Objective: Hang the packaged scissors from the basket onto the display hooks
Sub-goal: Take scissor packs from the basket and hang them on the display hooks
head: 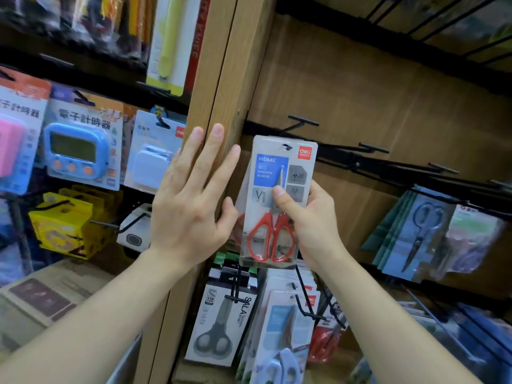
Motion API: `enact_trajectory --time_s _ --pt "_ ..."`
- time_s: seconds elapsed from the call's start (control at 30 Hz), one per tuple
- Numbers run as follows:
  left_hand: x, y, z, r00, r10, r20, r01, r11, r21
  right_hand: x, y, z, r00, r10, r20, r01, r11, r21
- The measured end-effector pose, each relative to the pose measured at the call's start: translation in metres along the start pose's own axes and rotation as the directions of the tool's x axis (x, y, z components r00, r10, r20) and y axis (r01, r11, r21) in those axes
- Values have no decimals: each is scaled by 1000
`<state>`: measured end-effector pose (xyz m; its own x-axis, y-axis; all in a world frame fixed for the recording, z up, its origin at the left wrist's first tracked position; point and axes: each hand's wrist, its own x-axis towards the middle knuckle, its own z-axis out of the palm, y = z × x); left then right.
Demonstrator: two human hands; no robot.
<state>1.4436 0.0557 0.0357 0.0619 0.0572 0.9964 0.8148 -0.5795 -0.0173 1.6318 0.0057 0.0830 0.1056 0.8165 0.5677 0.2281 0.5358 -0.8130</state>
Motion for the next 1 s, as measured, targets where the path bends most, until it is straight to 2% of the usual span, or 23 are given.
enact_trajectory --time_s 0.3,0.47,0.67,0.73,0.8,0.83,0.87,0.9,0.93,0.97,1.0 --pt "-1 0 0 1000 -11 10 11 1000 -10 -11 -7 -1 992 111 -64 -104 990 100" --pt "-1 1 0 1000 -15 18 15 1000 -13 -6 -4 -2 989 120 -89 -113 990 80" --pt "-1 1 0 1000 -19 18 20 1000 -17 26 12 -1 975 197 -104 -200 980 -16" --pt "0 1 0 1000 -15 18 16 1000 -17 38 18 -1 971 197 -139 -214 969 -120" --pt "0 1 0 1000 -11 17 12 1000 -20 42 26 -2 963 96 -253 -174 936 -305" --pt "0 2 -1 1000 -12 17 12 1000 -22 39 30 -4 943 -24 -332 -124 901 -416" --pt "0 2 -1 1000 -14 16 14 1000 -22 33 33 -6 904 -208 -373 -27 844 -535" --pt "0 2 -1 1000 -15 17 15 1000 -20 26 37 -7 849 -417 -325 107 738 -666" --pt "0 2 -1 1000 -15 19 15 1000 -17 20 42 -8 794 -580 -183 234 569 -788" --pt "0 2 -1 1000 -15 22 15 1000 -13 16 47 -8 768 -641 13 328 376 -867" --pt "0 2 -1 1000 -15 26 15 1000 -10 17 53 -7 782 -590 201 382 200 -902"
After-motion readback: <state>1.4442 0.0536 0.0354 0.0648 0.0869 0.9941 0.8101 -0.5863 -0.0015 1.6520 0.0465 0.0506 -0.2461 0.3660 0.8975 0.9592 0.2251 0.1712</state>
